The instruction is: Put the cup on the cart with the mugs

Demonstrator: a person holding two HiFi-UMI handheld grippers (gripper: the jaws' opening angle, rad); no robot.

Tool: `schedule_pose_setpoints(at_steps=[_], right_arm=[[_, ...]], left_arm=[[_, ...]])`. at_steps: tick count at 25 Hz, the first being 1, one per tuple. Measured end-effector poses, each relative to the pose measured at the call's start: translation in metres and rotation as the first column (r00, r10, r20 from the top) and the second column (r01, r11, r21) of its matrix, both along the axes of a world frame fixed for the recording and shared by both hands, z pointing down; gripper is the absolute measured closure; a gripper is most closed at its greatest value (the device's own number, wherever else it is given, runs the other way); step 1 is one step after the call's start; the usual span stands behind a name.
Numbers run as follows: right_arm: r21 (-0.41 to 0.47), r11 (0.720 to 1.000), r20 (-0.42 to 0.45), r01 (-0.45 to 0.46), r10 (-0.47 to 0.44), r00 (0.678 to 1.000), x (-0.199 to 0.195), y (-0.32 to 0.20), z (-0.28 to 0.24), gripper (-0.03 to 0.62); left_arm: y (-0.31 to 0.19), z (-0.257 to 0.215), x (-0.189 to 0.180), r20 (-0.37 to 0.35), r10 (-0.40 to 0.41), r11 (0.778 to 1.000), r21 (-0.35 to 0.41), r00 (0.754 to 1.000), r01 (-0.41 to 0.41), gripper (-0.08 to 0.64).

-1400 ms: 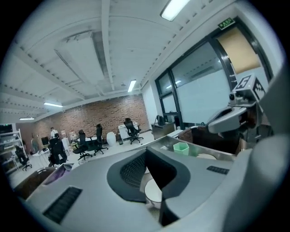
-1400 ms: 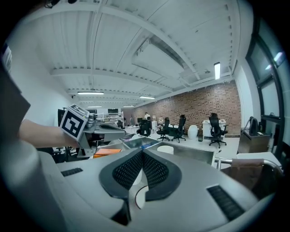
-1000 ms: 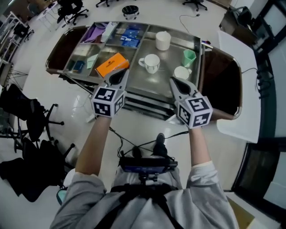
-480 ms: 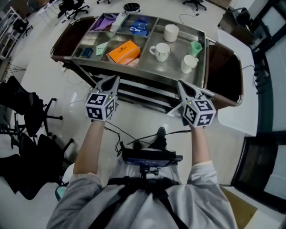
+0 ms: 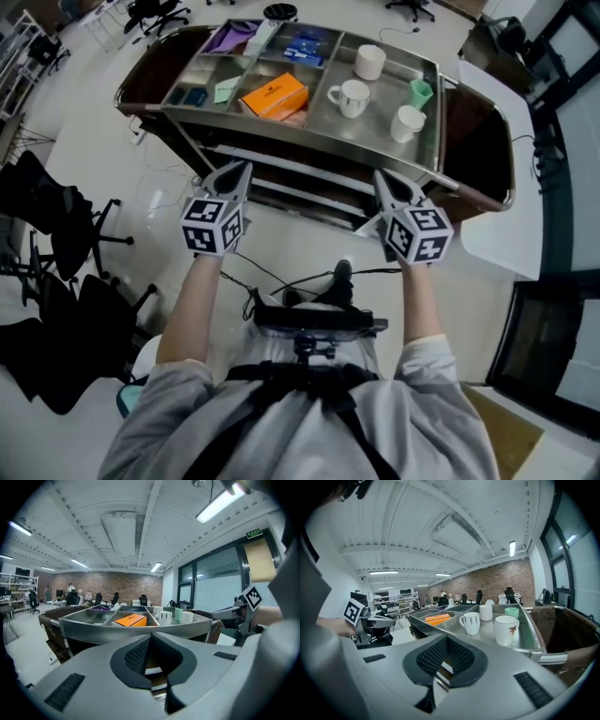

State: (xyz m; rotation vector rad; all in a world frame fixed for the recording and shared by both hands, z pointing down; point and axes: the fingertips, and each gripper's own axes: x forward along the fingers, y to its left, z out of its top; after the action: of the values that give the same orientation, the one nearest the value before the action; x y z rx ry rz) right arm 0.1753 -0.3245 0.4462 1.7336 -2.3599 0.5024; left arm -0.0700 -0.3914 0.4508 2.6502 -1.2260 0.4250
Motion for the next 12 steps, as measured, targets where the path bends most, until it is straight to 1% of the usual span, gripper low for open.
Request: schedule_pose_setpoints(at_steps=[12], right_arm=[[-0.006,1.0,-0.027,-0.016,0.015,1.0,-0.021,0.0,0.005,0.592]], left_arm=[[0.006,0.015,-0.031,-0.013,-0.003,1.0,-0.016,1.0,0.003,0.56]])
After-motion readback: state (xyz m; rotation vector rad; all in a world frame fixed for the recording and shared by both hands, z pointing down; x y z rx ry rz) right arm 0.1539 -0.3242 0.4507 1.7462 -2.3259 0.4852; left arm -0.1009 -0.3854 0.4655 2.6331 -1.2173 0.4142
